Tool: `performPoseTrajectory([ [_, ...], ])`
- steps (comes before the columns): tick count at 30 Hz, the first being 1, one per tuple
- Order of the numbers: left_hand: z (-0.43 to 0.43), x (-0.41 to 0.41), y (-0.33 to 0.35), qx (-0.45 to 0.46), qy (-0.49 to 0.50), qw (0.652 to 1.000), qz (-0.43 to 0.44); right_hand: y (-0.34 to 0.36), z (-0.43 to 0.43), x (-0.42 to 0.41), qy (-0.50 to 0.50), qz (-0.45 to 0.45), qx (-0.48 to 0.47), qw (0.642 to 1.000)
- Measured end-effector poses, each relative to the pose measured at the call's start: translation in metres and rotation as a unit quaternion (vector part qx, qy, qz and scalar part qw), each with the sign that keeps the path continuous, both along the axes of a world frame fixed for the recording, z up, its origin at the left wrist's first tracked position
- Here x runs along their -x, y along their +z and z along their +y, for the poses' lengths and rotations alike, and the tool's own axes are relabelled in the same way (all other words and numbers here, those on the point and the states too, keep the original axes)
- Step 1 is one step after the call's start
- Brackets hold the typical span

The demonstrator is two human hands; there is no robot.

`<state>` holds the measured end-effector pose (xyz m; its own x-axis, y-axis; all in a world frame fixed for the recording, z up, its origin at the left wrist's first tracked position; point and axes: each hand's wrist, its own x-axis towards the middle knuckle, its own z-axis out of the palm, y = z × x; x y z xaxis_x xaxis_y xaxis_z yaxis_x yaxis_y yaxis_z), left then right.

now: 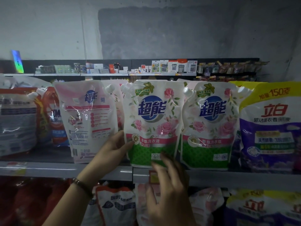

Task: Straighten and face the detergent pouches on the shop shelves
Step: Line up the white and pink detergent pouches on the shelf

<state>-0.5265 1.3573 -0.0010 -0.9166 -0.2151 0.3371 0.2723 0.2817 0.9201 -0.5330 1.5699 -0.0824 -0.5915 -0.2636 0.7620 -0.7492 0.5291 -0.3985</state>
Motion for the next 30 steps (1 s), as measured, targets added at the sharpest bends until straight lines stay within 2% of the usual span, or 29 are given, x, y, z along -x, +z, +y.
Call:
performPoseTrajectory([
  [3, -0.002, -0.013, -0.003, 0.005, 0.037, 0.999, 0.009, 0.009, -0.005, -0.002, 0.034, -0.013, 0.015, 0.999],
  [8, -0.016, -0.04, -0.004, 0.074, 0.092, 0.992, 0.036, 0.024, -0.029, -0.014, 0.068, -0.043, 0.03, 0.996],
  [14, -0.043, -0.065, 0.0, 0.104, 0.131, 0.98, 0.109, 0.038, -0.072, -0.03, 0.099, -0.087, 0.053, 0.99],
  [19, -0.082, -0.078, -0.006, 0.118, 0.273, 0.931, 0.21, 0.044, -0.113, -0.041, 0.091, -0.105, 0.054, 0.989],
  [22, -0.11, -0.079, -0.011, 0.097, 0.346, 0.906, 0.224, 0.049, -0.135, -0.048, 0.083, -0.109, 0.06, 0.989],
  [26, -0.139, -0.076, -0.015, 0.072, 0.335, 0.921, 0.187, 0.054, -0.16, -0.057, 0.07, -0.113, 0.061, 0.989],
  [30, -0.159, -0.071, -0.017, 0.021, 0.24, 0.962, 0.126, 0.062, -0.182, -0.064, 0.067, -0.125, 0.057, 0.988],
])
